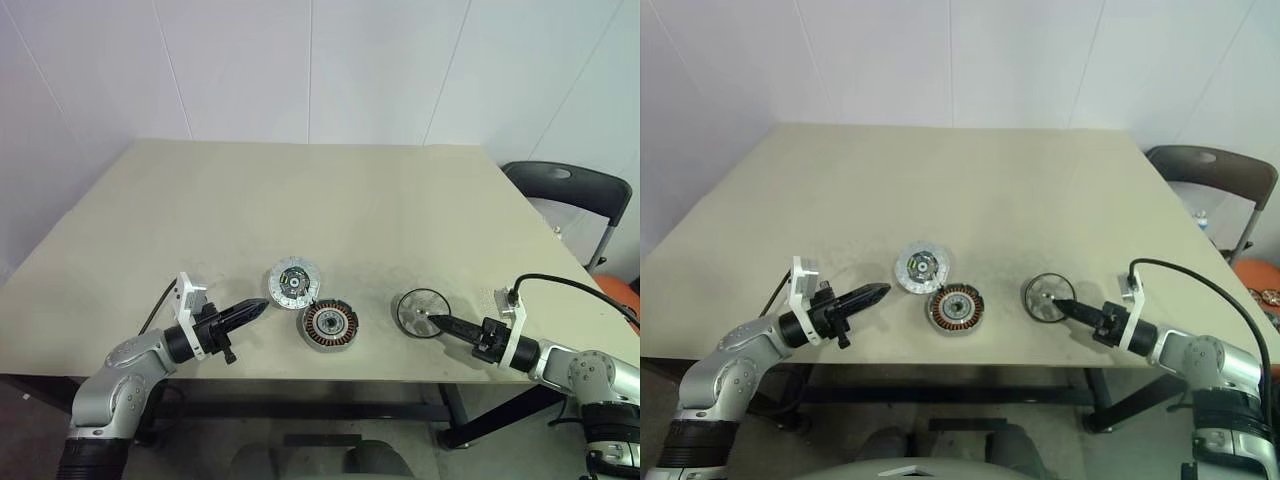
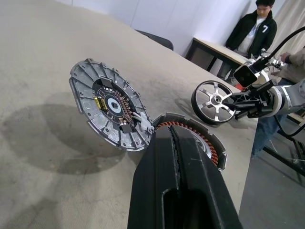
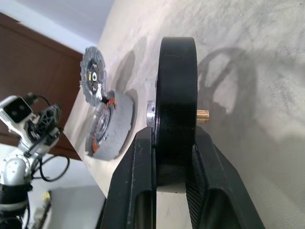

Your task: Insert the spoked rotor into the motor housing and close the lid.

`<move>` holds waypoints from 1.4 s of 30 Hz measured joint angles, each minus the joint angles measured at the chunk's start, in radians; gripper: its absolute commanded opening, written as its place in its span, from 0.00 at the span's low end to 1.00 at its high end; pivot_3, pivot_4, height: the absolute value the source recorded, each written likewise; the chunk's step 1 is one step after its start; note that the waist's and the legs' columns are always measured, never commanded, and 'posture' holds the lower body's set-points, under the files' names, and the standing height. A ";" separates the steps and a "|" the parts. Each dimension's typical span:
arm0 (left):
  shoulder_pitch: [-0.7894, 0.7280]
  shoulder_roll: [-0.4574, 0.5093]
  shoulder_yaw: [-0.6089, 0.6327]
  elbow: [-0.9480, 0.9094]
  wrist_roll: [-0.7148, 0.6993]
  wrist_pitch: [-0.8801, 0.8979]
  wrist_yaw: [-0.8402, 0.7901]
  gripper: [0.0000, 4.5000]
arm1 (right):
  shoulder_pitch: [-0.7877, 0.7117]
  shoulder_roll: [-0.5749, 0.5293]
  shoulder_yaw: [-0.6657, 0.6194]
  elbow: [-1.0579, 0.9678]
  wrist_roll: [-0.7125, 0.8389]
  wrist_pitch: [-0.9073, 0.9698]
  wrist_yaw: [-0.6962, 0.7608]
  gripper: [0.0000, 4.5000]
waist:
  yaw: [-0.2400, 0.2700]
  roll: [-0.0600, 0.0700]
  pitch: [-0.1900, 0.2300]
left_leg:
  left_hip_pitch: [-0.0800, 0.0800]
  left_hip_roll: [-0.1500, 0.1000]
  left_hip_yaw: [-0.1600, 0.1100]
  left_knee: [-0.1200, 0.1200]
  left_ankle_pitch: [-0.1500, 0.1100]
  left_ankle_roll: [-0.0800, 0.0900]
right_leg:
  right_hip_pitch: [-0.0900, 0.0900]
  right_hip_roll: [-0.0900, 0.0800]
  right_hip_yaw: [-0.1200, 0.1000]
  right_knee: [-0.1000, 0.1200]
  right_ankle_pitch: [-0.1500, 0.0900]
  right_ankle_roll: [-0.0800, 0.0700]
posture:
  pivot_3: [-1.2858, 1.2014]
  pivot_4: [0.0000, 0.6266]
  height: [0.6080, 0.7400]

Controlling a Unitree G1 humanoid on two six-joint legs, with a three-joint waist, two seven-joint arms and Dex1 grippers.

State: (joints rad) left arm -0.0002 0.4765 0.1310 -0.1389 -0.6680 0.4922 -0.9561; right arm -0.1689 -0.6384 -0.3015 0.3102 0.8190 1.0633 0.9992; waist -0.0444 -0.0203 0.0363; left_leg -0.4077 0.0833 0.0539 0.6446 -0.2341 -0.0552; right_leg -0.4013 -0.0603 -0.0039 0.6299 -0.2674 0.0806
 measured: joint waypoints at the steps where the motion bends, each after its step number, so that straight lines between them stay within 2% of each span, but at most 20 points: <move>1: 0.000 0.000 0.000 -0.001 -0.001 0.003 0.001 0.00 | -0.004 0.011 -0.010 -0.010 0.017 0.014 -0.008 0.09 | -0.001 0.001 0.001 | 0.000 0.000 0.000 -0.001 0.000 0.000 | -0.001 0.000 0.000 0.000 0.000 0.000 | 0.52 0.00 1.00; 6: -0.010 0.000 0.001 -0.037 -0.023 0.044 0.020 0.00 | -0.085 0.124 -0.067 -0.130 0.175 0.128 -0.079 0.09 | 0.001 0.006 0.003 | -0.002 0.000 -0.002 -0.009 0.002 0.004 | -0.004 0.004 0.000 0.002 0.002 -0.002 | 0.52 0.00 1.00; 10: -0.007 0.003 0.003 -0.057 -0.043 0.069 0.026 0.00 | -0.178 0.223 -0.128 -0.154 0.327 0.206 -0.186 0.09 | 0.005 0.006 0.004 | -0.002 0.000 -0.003 -0.014 0.002 0.004 | -0.005 0.006 0.001 0.002 0.001 -0.001 | 0.52 0.00 1.00; 13: 0.002 0.013 0.007 -0.062 -0.058 0.072 0.019 0.00 | -0.208 0.265 -0.124 -0.155 0.383 0.261 -0.249 0.09 | 0.004 0.006 0.004 | -0.002 0.001 -0.003 -0.015 0.002 0.004 | -0.005 0.006 0.001 0.001 0.001 -0.001 | 0.52 0.00 1.00; 22: 0.066 0.061 0.024 -0.098 -0.110 0.087 -0.042 0.00 | -0.214 0.266 0.058 -0.161 0.358 0.384 -0.294 0.09 | 0.000 0.007 0.004 | -0.001 0.001 -0.002 -0.013 0.002 0.004 | -0.004 0.005 0.001 0.002 0.001 -0.001 | 0.52 0.00 1.00; 31: 0.111 0.143 0.019 -0.188 -0.085 0.069 -0.083 0.00 | -0.246 0.208 0.310 -0.186 0.235 0.372 -0.155 0.09 | 0.001 0.007 0.004 | -0.001 0.001 -0.002 -0.013 0.002 0.004 | -0.005 0.005 0.001 0.001 0.001 -0.002 | 0.52 0.00 1.00; 42: 0.117 0.151 0.020 -0.198 -0.069 0.064 -0.058 0.00 | -0.274 0.233 0.340 -0.076 0.127 0.262 -0.073 0.09 | 0.001 0.007 0.004 | -0.001 0.001 -0.002 -0.013 0.002 0.004 | -0.005 0.006 0.001 0.002 0.001 -0.001 | 0.52 0.00 1.00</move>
State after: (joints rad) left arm 0.1163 0.6278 0.1514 -0.3370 -0.7371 0.5558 -1.0139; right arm -0.4428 -0.4052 0.0389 0.2341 0.9463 1.3249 0.9261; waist -0.0435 -0.0136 0.0402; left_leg -0.4091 0.0839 0.0521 0.6315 -0.2318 -0.0514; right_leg -0.4059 -0.0546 -0.0025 0.6315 -0.2664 0.0792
